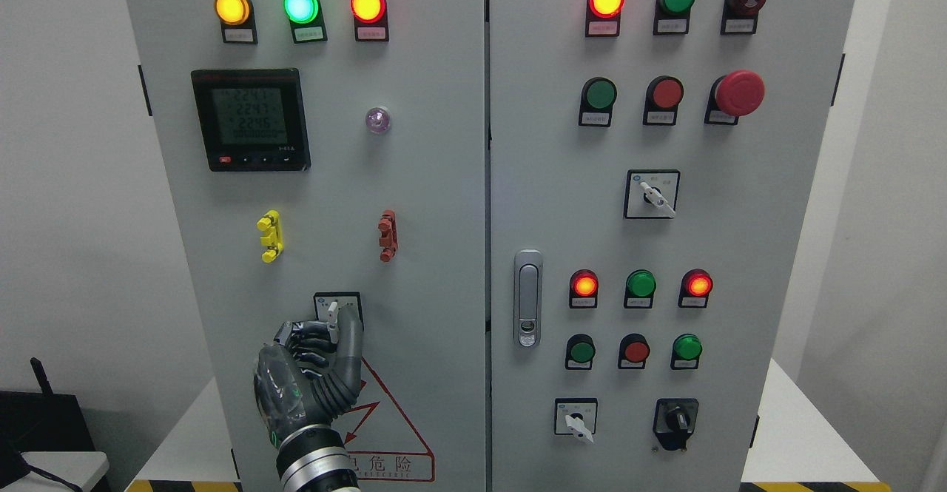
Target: Turn on light switch 1
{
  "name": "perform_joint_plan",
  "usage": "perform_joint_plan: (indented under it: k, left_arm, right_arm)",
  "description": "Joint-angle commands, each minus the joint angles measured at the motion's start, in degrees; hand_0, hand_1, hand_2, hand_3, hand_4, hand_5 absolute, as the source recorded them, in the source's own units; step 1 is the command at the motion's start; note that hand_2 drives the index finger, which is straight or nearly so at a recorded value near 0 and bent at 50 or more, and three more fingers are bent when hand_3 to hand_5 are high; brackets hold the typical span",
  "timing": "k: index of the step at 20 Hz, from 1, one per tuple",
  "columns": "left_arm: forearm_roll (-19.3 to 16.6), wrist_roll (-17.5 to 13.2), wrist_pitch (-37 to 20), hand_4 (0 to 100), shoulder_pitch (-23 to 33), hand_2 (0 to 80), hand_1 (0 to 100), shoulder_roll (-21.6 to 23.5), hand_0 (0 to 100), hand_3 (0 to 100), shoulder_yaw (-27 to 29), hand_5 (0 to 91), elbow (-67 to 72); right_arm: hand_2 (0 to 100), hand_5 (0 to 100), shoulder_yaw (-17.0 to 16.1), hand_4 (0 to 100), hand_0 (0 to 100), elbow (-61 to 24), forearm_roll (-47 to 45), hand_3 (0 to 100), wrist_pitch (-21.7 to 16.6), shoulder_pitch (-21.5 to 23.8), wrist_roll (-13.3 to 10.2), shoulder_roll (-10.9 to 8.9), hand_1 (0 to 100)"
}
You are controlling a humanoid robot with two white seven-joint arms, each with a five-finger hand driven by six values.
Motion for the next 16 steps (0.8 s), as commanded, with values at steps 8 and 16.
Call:
perform_joint_plan:
  k: [8,16]
  left_arm:
    - [-0.01,-0.01,0.18,81,-0.02,58.2,42,0.00,33,77,-0.36,75.6,-0.01]
    - [-0.01,-0.10,0.45,81,-0.02,59.0,40,0.00,37,77,-0.36,75.6,-0.01]
  right_arm:
    - [0,0,0.00,0,12,0.00,-0.97,0,0.04,-0.01,-0.04,0.00,39]
    - [0,0,0.00,0,12,0.00,-1.05,0,0.04,-0.01,-0.04,0.00,39]
